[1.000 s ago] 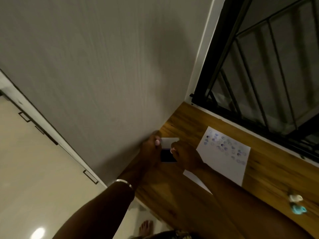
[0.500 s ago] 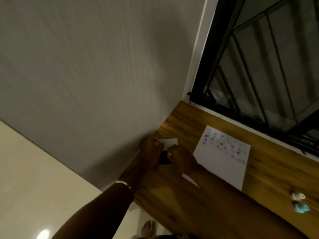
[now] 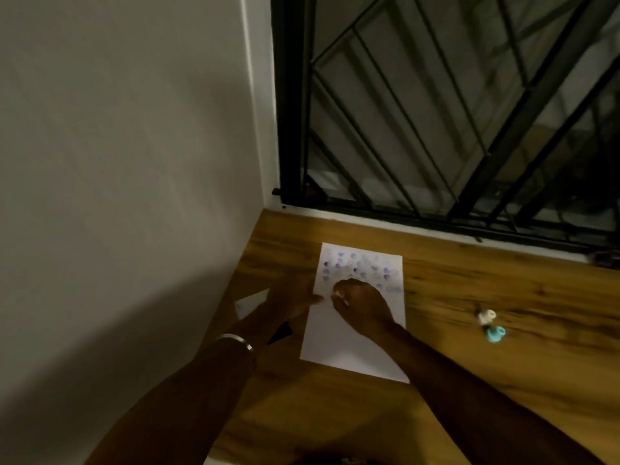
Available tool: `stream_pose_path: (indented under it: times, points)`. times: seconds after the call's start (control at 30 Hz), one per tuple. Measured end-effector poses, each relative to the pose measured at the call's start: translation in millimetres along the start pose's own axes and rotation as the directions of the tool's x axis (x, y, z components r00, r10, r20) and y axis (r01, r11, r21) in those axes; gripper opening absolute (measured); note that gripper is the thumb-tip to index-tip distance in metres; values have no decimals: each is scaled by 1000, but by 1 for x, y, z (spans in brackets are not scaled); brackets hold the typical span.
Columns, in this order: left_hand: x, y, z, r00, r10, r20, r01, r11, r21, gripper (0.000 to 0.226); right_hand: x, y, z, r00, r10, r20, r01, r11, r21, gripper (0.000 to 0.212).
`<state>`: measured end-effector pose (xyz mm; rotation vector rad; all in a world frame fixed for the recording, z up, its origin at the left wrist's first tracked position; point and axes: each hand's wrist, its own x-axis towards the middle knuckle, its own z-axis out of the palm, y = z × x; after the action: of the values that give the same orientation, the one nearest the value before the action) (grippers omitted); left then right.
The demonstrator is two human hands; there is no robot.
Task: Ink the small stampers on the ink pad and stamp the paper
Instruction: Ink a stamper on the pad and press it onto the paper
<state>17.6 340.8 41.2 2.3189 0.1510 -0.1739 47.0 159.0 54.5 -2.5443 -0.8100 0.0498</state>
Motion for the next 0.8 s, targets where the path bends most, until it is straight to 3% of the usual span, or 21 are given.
stream_pose_path:
  times: [0.1, 0.23, 0.37, 0.57, 0.8]
  points:
    - [10, 6, 17, 997, -75, 11, 72, 984, 165, 57, -10, 25, -14, 997, 67, -32, -68, 997, -38, 20]
    - [13, 20, 36, 981, -193, 34, 180, 956, 233, 65, -22, 45, -25, 990, 117, -78, -120, 992, -27, 15]
    - [2, 29, 57, 969, -247, -32, 241, 896, 372, 70, -25, 53, -23, 978, 190, -83, -193, 981, -28, 20]
    - [-20, 41, 85, 966, -245, -81, 257, 929, 264, 70, -23, 50, -12, 969, 240, -63, -240, 971, -4, 23]
    - [-28, 29, 71, 987, -158, 23, 153, 977, 145, 76, -10, 36, -6, 977, 213, 12, -213, 977, -16, 27]
